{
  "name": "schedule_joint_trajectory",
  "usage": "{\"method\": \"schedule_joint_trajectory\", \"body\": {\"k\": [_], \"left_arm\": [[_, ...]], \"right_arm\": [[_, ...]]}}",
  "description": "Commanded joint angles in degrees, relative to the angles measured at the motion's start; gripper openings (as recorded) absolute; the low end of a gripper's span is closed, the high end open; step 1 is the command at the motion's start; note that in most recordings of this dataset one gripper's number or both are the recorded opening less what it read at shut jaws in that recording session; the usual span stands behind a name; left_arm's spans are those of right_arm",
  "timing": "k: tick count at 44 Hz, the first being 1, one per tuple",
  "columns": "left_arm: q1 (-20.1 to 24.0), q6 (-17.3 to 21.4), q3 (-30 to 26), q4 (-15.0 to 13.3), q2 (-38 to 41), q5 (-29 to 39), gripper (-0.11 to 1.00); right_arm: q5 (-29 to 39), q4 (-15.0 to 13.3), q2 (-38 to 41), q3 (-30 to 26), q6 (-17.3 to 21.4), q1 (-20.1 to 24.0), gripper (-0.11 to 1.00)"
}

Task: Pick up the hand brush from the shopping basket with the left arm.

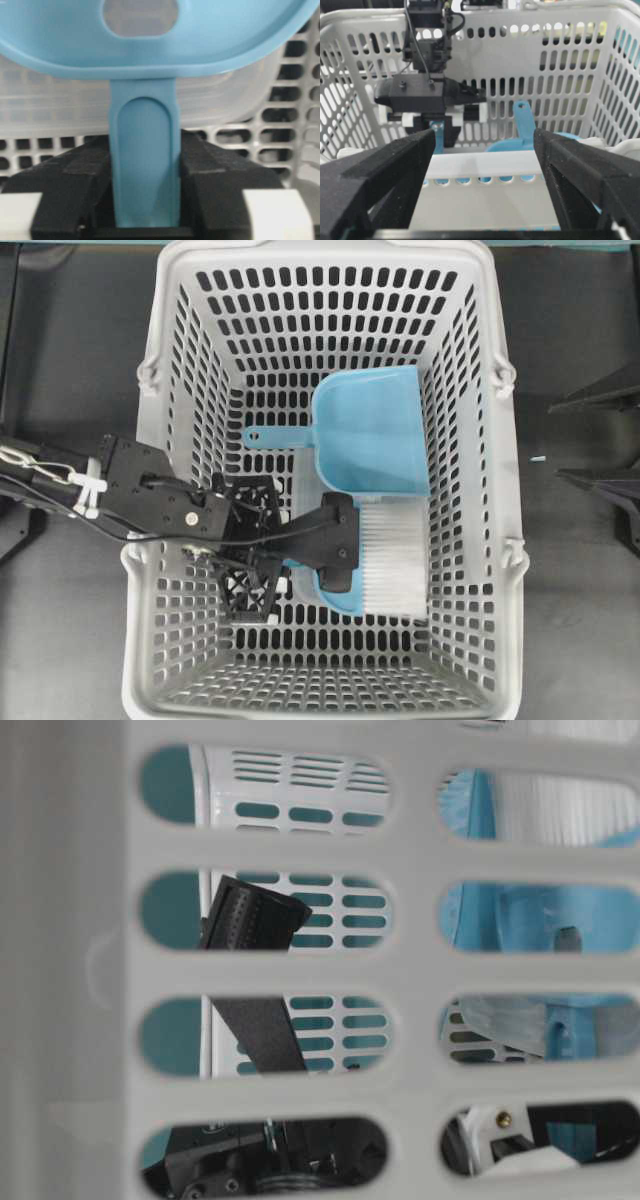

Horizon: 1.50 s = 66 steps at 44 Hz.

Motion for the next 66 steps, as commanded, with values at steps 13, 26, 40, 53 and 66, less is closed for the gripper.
{"method": "schedule_joint_trajectory", "body": {"k": [13,26,40,53,66], "left_arm": [[-1.8,-0.4,-3.6,0.2,-5.5,2.7,0.24],[-0.2,-0.1,-12.1,0.2,-13.6,9.4,0.24],[0.4,1.6,-22.7,0.2,-17.0,19.9,0.24],[0.9,2.5,-23.1,0.2,-16.6,20.0,0.24],[0.9,2.5,-23.0,0.3,-16.6,20.0,0.24]], "right_arm": [[-0.3,0.4,0.4,0.0,1.0,-0.2,0.76],[-0.3,0.4,0.4,0.5,2.3,-0.2,0.76],[-0.3,0.4,0.2,0.5,2.3,-0.2,0.76],[-0.4,0.4,0.2,0.5,2.4,-0.1,0.76],[-0.4,0.4,0.1,0.5,2.4,-0.2,0.76]]}}
